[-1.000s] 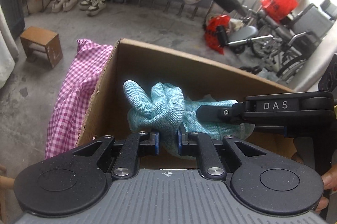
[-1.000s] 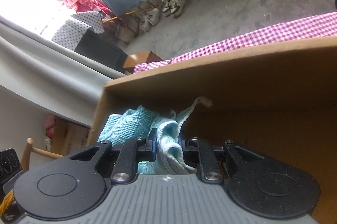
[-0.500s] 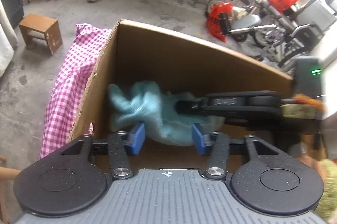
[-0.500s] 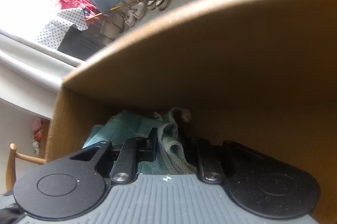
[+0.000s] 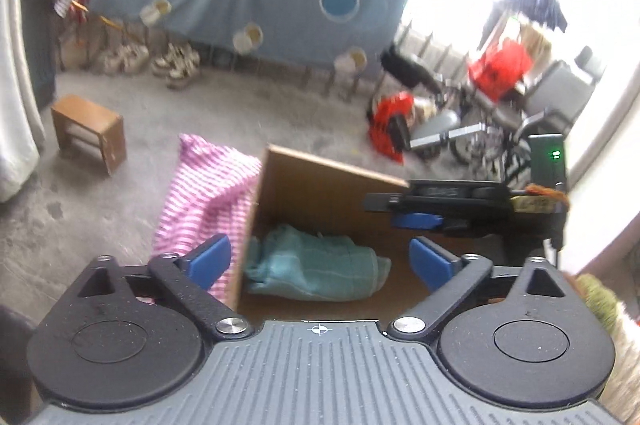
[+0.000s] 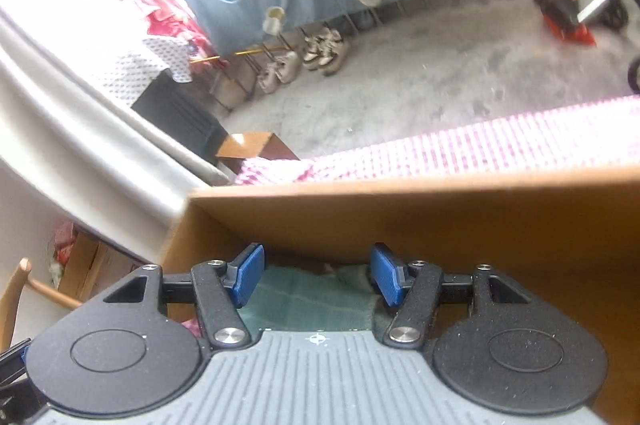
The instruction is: Organize soft objects
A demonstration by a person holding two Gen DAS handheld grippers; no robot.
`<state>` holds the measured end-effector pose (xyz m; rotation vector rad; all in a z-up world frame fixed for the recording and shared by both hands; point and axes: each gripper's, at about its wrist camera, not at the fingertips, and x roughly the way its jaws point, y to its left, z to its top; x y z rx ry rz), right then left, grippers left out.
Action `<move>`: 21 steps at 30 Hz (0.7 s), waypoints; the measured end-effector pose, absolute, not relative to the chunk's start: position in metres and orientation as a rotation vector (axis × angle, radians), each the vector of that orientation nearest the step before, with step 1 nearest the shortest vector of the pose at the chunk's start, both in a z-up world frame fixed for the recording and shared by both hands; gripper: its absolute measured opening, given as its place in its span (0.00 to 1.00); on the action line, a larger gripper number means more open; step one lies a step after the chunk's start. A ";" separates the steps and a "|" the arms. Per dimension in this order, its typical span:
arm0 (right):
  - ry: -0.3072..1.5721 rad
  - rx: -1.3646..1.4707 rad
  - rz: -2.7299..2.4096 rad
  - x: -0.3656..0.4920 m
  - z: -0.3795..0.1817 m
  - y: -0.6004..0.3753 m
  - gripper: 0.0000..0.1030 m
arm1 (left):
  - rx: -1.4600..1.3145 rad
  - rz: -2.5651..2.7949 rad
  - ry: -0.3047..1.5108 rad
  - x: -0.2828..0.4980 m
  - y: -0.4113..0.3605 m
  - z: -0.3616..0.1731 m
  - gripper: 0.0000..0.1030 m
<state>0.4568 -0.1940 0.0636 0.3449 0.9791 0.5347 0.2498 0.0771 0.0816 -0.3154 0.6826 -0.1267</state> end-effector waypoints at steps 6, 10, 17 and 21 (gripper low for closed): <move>1.172 0.219 0.619 0.441 0.063 -0.148 0.35 | -0.345 -0.030 0.685 0.232 0.090 0.058 0.94; 1.296 0.222 0.576 0.443 0.027 -0.115 0.26 | -0.497 -0.038 0.824 0.252 0.105 0.023 0.85; 1.302 0.244 0.540 0.449 0.017 -0.100 0.26 | -0.570 -0.177 0.936 0.261 0.098 -0.004 0.84; 1.304 0.258 0.533 0.452 0.017 -0.101 0.26 | -0.530 -0.177 0.926 0.257 0.090 -0.003 0.84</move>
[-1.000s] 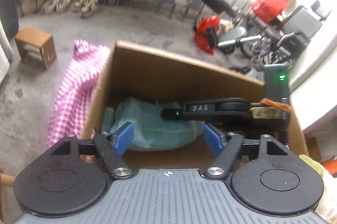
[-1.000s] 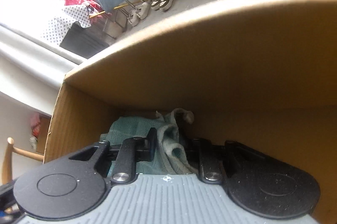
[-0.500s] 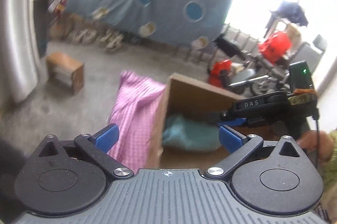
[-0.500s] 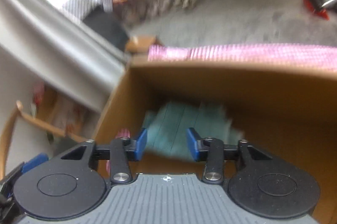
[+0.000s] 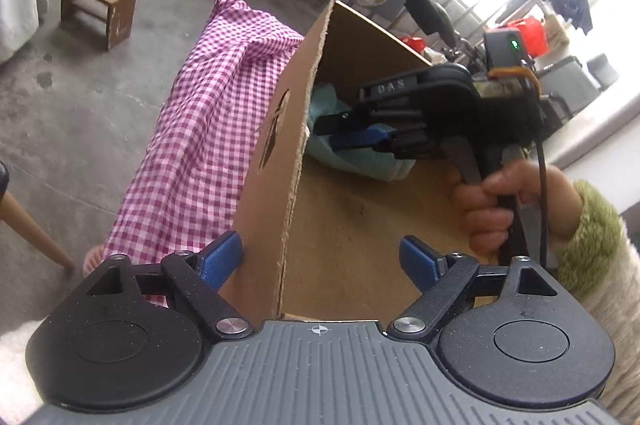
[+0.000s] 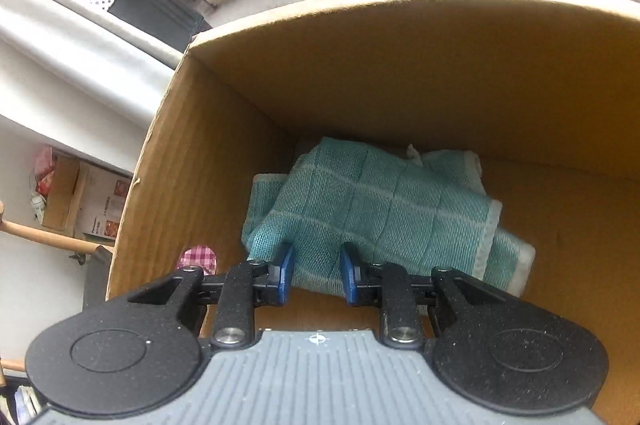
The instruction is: Organize soft objects
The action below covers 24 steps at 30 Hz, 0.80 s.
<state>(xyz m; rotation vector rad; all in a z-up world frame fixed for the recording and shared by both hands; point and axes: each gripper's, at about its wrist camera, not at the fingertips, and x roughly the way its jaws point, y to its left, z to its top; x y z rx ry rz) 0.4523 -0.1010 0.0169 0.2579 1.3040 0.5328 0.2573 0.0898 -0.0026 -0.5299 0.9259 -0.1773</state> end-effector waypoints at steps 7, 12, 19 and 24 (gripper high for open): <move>1.298 0.298 0.536 0.456 0.009 -0.107 0.26 | -0.507 -0.193 0.934 0.232 0.092 -0.004 0.84; 1.295 0.291 0.540 0.459 0.014 -0.112 0.28 | -0.480 -0.178 0.892 0.222 0.091 0.001 0.86; 1.177 0.363 0.580 0.418 0.077 -0.156 0.32 | -0.444 -0.137 0.706 0.190 0.105 0.036 0.97; 1.008 0.452 0.684 0.343 0.151 -0.213 0.46 | -0.420 -0.182 0.627 0.153 0.120 0.060 0.99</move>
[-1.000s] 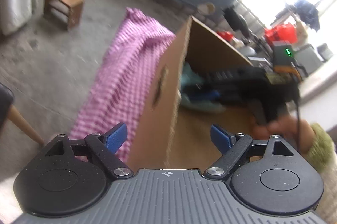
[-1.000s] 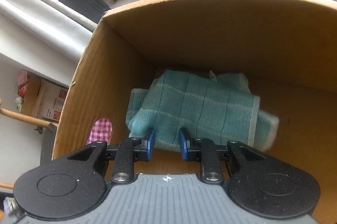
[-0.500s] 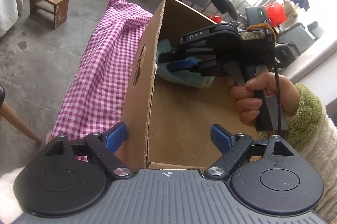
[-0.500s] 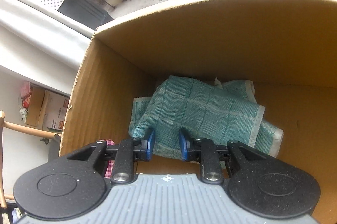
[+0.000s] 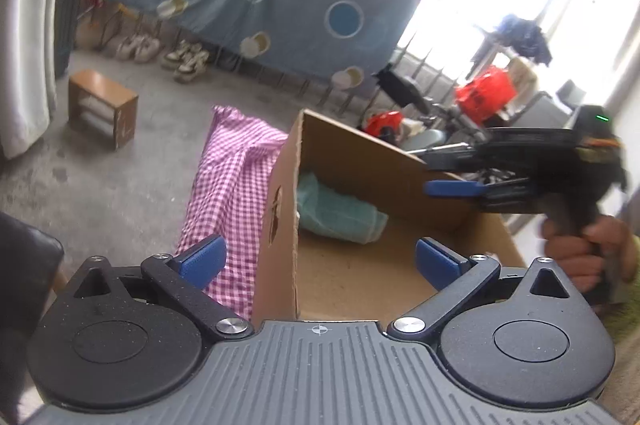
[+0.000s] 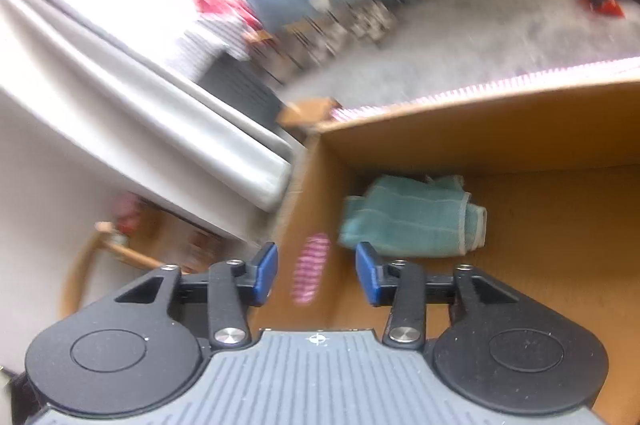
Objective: Organize soft objects
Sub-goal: 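Open the right gripper and lift it away from the towel, then grasp the blue plaster box with the right gripper and lift it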
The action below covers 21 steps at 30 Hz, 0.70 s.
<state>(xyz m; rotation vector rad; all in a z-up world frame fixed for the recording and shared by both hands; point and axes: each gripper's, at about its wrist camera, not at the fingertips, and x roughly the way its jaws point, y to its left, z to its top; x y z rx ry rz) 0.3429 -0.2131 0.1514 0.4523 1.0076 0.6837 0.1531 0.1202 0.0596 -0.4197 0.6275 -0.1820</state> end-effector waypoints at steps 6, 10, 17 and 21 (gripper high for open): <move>0.902 0.527 0.717 0.242 0.172 -0.265 0.51 | -0.310 -0.394 0.703 0.120 0.098 0.054 0.99; 0.950 0.560 0.665 0.204 0.135 -0.266 0.52 | -0.185 -0.402 0.752 0.111 0.060 0.033 0.98; 1.016 0.483 0.499 0.181 0.080 -0.247 0.51 | 0.046 -0.399 0.780 0.111 0.017 0.005 0.92; 1.016 0.417 0.490 0.175 0.073 -0.237 0.51 | 0.094 -0.397 0.781 0.114 0.007 -0.002 0.89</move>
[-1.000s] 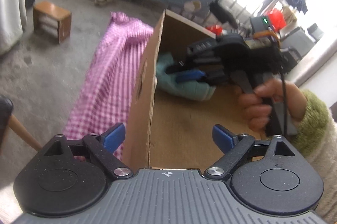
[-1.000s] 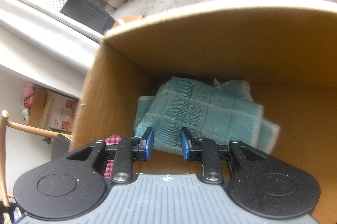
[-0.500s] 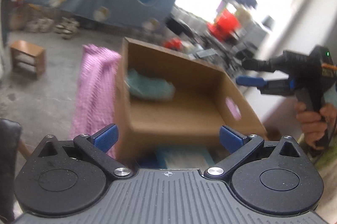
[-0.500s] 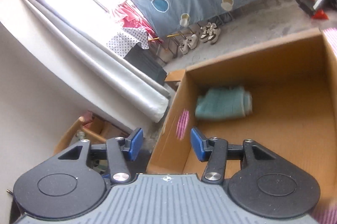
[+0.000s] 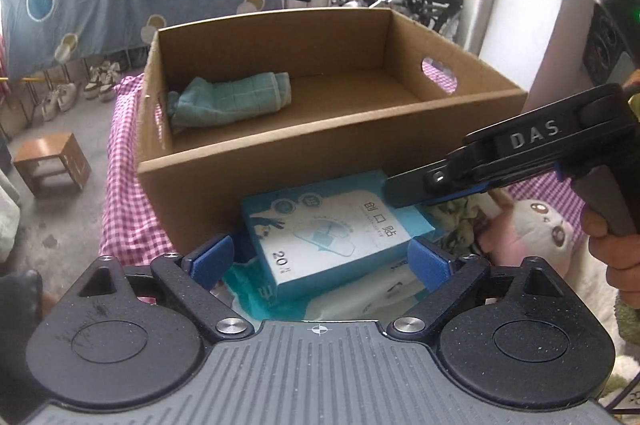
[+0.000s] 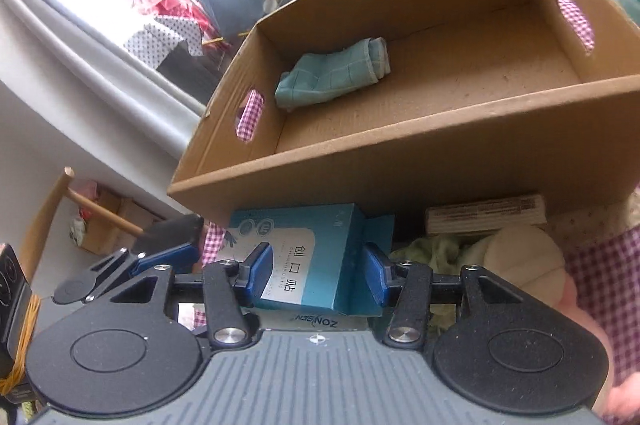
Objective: Organize soft objects
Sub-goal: 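Grasp the blue plaster box with the right gripper and lift it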
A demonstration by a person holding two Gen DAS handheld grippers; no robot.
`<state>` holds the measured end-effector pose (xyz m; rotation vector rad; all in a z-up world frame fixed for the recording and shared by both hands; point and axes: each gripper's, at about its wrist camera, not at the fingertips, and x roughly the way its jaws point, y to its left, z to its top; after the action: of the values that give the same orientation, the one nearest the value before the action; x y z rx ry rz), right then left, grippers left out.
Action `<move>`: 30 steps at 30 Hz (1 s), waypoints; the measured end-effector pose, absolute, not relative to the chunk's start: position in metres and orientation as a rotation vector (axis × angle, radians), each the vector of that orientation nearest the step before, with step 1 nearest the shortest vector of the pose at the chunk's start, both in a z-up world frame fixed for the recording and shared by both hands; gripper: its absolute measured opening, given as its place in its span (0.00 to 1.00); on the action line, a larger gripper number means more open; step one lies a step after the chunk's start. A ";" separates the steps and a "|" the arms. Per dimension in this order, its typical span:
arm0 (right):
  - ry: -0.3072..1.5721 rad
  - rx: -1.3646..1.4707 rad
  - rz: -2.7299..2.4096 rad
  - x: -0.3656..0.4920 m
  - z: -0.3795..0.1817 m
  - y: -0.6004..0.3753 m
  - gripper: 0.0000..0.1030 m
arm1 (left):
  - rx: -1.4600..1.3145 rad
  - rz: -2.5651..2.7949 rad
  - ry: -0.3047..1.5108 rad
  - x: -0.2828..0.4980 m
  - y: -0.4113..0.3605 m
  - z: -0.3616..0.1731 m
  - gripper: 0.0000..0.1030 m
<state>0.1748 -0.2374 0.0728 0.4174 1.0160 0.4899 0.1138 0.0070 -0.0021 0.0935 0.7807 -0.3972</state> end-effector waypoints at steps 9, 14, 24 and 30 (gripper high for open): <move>1.031 0.390 0.491 0.170 0.059 -0.227 0.46 | 0.092 -0.376 0.802 0.116 -0.001 -0.010 0.81; 1.002 0.401 0.499 0.162 0.066 -0.228 0.45 | 0.111 -0.363 0.749 0.105 -0.003 0.002 0.80; 0.862 0.381 0.545 0.129 0.111 -0.231 0.45 | 0.185 -0.320 0.602 0.073 -0.013 0.043 0.80; 0.772 0.357 0.582 0.130 0.145 -0.236 0.45 | 0.196 -0.303 0.509 0.069 -0.016 0.070 0.80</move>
<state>0.1303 -0.2361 0.1446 0.3567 0.7724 0.5823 0.0692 -0.0156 0.0696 0.1963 0.5090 -0.3030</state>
